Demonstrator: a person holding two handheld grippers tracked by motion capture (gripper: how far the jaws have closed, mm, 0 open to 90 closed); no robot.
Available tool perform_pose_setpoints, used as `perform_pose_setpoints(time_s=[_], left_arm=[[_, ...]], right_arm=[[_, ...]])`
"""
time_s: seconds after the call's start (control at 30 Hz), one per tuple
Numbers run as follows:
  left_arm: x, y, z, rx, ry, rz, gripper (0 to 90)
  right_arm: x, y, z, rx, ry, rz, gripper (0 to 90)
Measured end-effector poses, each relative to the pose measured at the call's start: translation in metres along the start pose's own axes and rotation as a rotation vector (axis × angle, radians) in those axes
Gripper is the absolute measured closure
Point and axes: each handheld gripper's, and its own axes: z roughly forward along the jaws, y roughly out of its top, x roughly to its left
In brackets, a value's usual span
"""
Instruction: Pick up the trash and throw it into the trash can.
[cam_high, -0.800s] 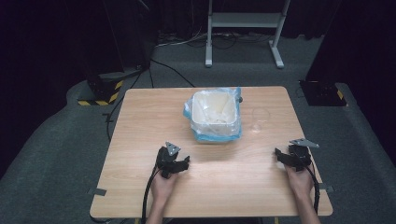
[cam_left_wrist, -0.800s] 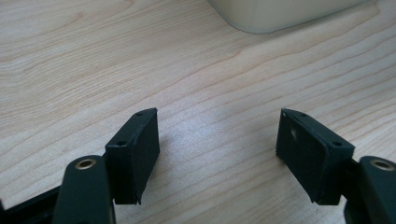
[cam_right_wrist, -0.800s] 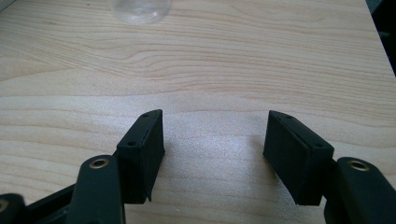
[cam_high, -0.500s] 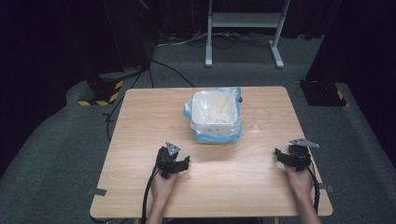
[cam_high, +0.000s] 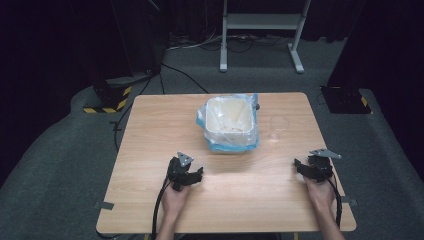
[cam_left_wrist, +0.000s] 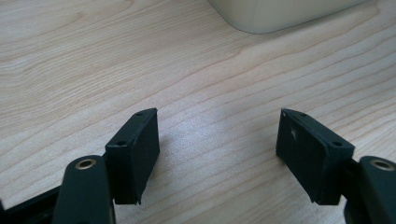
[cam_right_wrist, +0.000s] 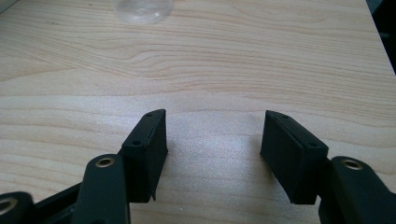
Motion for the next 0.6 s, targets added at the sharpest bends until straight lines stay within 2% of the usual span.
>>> perform_pose_setpoints(time_s=[0.23,0.4,0.6], left_arm=[[0.0000,0.0000,0.0000,0.000,0.000,0.000,29.8],[0.0000,0.0000,0.0000,0.000,0.001,-0.001,29.7],[0.0000,0.0000,0.0000,0.000,0.000,0.000,29.8]], right_arm=[[-0.0003,0.0001,0.0002,-0.002,0.003,-0.002,40.4],[-0.0006,0.0005,0.0005,-0.004,0.006,-0.006,43.7],[0.0000,0.0015,0.0004,-0.005,0.030,-0.003,45.5]])
